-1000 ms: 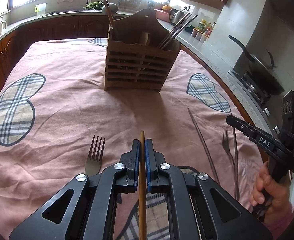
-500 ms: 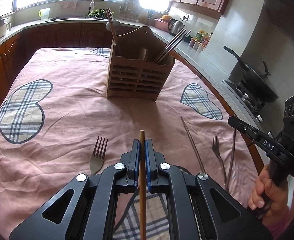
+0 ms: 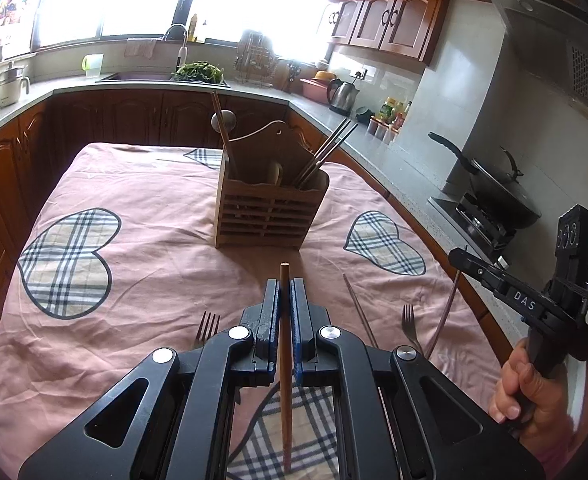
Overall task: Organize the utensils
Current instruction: 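Lift the wooden chopstick with the left tool while the right tool carries the metal chopsticks to the holder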
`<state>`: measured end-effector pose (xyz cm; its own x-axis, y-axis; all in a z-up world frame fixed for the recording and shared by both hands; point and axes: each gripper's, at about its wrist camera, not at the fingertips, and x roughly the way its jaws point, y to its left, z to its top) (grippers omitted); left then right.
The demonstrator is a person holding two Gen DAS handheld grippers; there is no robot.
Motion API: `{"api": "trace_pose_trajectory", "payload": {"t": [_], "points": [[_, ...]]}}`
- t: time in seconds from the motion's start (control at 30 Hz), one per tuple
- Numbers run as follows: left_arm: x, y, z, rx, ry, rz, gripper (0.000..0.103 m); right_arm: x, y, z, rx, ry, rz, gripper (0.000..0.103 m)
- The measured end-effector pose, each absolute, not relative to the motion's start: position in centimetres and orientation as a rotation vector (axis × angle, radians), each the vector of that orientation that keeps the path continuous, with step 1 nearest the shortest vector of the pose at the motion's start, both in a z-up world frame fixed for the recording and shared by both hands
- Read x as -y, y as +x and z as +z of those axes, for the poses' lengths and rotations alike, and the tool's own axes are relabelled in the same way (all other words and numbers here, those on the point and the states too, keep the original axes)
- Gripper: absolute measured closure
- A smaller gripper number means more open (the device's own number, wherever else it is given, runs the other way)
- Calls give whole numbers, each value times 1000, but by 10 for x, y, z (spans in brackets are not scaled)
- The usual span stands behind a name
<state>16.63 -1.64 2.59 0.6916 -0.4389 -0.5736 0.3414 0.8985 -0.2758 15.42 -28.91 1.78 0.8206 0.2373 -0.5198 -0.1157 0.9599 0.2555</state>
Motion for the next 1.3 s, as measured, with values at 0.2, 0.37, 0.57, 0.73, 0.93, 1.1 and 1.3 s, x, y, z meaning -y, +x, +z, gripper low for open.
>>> {"api": "trace_pose_trajectory", "payload": {"t": [0.2, 0.37, 0.57, 0.73, 0.93, 1.1, 1.3], "points": [[12, 164, 33, -652, -164, -431, 99, 287, 150, 29, -551, 212, 197, 99], [8, 163, 39, -624, -179, -422, 99, 286, 147, 36, -534, 207, 201, 99], [6, 163, 49, -588, -185, -406, 99, 285, 148, 43, -515, 207, 212, 99], [5, 168, 56, -558, -186, -390, 99, 283, 152, 49, -504, 204, 220, 99], [4, 175, 66, -520, -182, -369, 99, 281, 157, 54, -490, 204, 229, 99], [5, 180, 72, -486, -171, -348, 99, 281, 164, 61, -475, 203, 238, 99], [9, 189, 81, -454, -153, -336, 99, 278, 174, 69, -455, 197, 250, 99]]}}
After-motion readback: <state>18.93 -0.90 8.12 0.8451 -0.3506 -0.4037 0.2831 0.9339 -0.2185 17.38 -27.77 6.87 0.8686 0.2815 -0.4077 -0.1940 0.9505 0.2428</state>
